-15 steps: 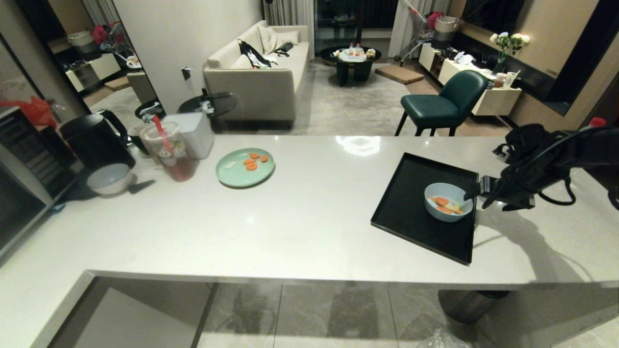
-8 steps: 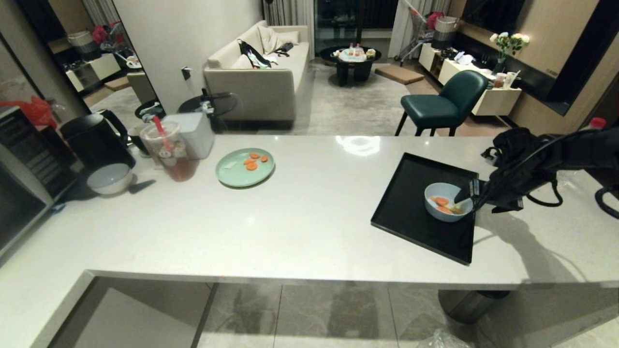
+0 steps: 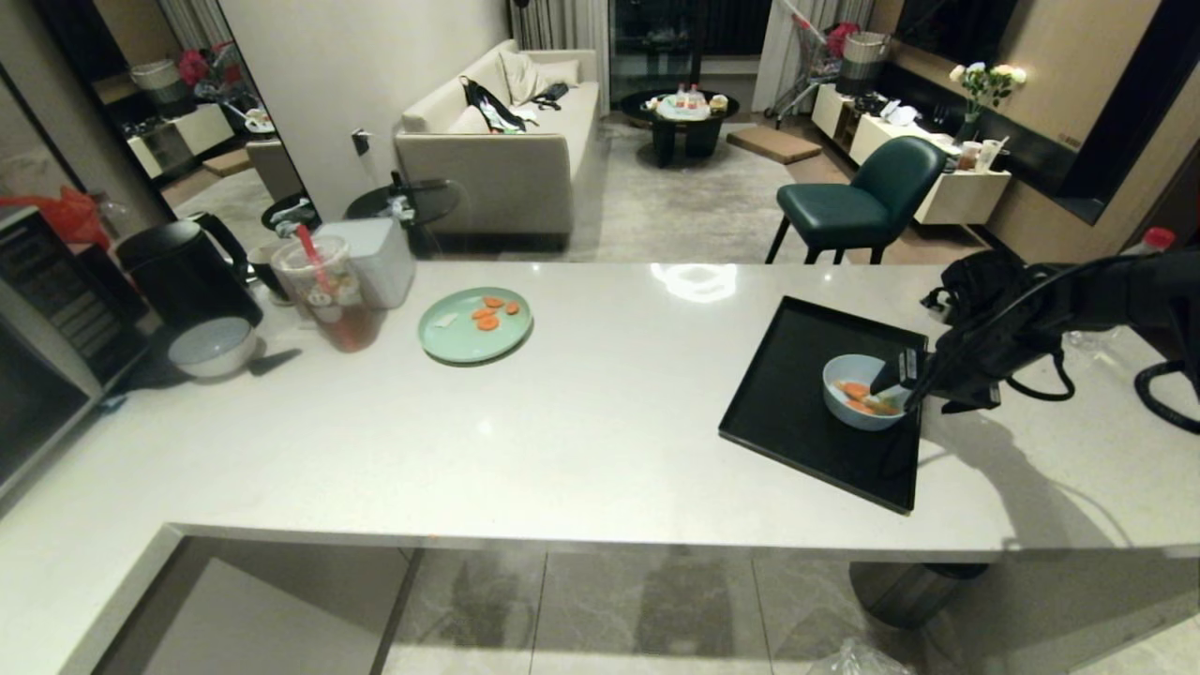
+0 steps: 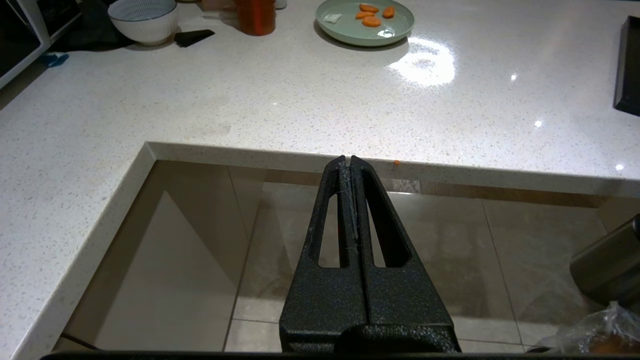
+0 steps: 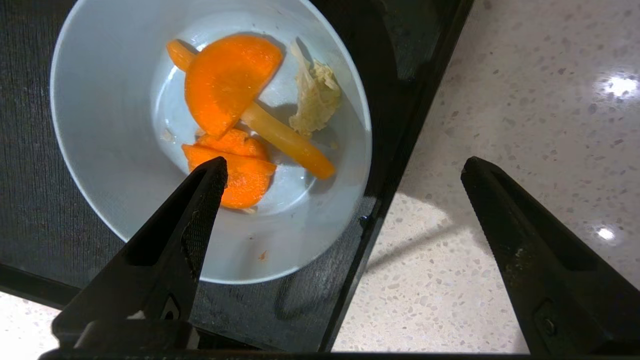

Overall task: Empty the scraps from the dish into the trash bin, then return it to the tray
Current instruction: Pick up the bowl with leftover food

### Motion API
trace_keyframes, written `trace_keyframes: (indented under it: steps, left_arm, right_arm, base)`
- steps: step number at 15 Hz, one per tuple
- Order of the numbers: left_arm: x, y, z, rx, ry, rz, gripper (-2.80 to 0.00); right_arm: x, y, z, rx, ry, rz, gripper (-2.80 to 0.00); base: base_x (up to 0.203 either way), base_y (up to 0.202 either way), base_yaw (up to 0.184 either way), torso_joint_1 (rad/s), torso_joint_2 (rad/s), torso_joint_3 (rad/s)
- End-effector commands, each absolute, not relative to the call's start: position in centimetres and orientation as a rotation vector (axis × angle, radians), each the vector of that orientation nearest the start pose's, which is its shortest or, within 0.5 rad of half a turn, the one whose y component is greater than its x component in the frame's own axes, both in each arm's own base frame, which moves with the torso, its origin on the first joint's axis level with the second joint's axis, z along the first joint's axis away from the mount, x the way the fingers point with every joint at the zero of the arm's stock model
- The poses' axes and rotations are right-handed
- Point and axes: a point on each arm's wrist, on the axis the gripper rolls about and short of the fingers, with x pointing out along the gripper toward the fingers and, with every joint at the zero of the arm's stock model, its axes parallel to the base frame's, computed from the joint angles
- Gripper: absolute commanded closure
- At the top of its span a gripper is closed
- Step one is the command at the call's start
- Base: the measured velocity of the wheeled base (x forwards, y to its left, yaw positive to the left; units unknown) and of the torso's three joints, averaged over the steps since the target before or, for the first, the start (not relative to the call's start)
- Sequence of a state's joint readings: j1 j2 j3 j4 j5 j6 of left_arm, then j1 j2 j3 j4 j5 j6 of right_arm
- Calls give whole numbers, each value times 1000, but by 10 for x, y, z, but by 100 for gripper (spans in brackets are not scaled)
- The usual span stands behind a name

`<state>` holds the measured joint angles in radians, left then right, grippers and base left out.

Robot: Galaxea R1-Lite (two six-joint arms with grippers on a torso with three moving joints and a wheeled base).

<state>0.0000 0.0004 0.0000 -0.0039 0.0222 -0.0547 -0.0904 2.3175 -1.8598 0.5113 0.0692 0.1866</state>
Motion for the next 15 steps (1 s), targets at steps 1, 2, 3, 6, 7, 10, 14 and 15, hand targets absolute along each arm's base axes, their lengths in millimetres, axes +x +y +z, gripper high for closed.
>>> trace_keyframes:
  steps: [1, 2, 3, 6, 7, 10, 14, 15]
  left_arm:
    - [-23, 1, 76, -55, -5, 23, 0]
    - [-23, 1, 76, -55, -5, 23, 0]
    - [-23, 1, 76, -55, -4, 23, 0]
    - [-23, 1, 76, -55, -4, 23, 0]
    - [-23, 1, 76, -55, -4, 23, 0]
    - [-23, 1, 76, -55, -4, 23, 0]
    - [-23, 1, 76, -55, -4, 23, 0]
    - [-23, 1, 76, -55, -4, 23, 0]
  right_arm:
    - [450, -39, 125, 251, 969, -109, -280]
    - [451, -39, 124, 250, 971, -108, -93]
    - [450, -39, 124, 250, 974, -108, 0]
    - [451, -39, 121, 251, 975, -110, 0]
    - [451, -39, 122, 251, 974, -110, 0]
    - [451, -39, 123, 251, 974, -110, 0]
    - [451, -41, 123, 255, 972, -143, 0]
    - [451, -41, 122, 236, 970, -187, 0]
  base:
    - [0, 0, 0, 0, 0, 0]
    - [0, 0, 0, 0, 0, 0]
    - [0, 0, 0, 0, 0, 0]
    - [0, 0, 0, 0, 0, 0]
    - [0, 0, 0, 0, 0, 0]
    - [0, 0, 0, 0, 0, 0]
    - [0, 0, 0, 0, 0, 0]
    - [0, 0, 0, 0, 0, 0]
